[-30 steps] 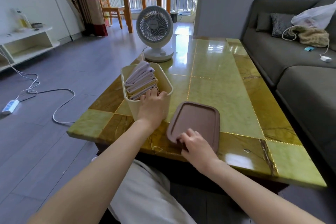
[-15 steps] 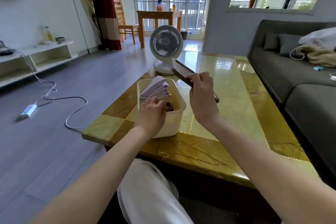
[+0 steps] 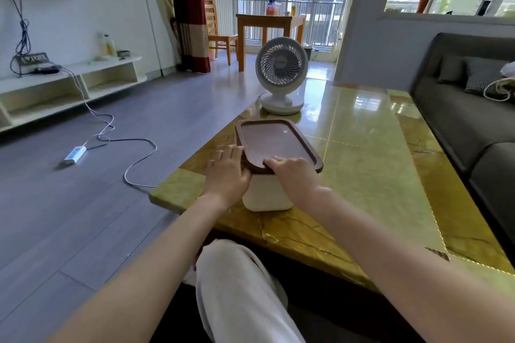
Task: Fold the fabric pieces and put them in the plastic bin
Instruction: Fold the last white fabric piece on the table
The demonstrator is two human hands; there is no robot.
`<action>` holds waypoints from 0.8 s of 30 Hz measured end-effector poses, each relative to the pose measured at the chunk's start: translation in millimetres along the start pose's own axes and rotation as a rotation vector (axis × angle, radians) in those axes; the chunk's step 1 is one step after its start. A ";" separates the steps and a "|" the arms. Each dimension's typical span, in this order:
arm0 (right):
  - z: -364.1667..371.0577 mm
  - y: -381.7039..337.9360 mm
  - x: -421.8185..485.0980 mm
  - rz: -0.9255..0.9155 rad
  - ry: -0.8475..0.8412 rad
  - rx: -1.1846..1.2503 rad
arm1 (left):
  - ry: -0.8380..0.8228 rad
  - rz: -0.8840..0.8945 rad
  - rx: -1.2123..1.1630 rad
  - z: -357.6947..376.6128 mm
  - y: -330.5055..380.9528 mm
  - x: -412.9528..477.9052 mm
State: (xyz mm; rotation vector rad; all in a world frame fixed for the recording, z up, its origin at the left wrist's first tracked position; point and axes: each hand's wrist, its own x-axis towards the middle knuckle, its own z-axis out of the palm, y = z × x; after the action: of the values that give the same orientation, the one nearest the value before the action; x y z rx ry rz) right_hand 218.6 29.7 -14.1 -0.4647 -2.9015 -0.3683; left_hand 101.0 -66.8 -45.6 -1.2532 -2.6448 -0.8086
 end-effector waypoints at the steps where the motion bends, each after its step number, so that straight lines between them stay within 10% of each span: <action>1: 2.2 -1.3 0.9 -0.024 -0.018 -0.021 | -0.021 0.018 0.010 -0.5 -0.7 0.3; 12: 21.7 8.1 17.1 -0.086 -0.059 0.265 | -0.130 0.128 0.019 -13.4 -3.2 1.3; 24: 18.5 41.4 10.6 0.237 -0.212 0.269 | -0.112 0.171 0.145 -3.0 14.7 10.1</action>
State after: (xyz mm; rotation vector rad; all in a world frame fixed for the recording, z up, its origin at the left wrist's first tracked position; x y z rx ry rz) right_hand 219.7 75.7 -20.6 -0.8326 -2.9841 0.1121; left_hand 104.9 -53.7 -33.7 -1.4993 -2.5788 -0.5259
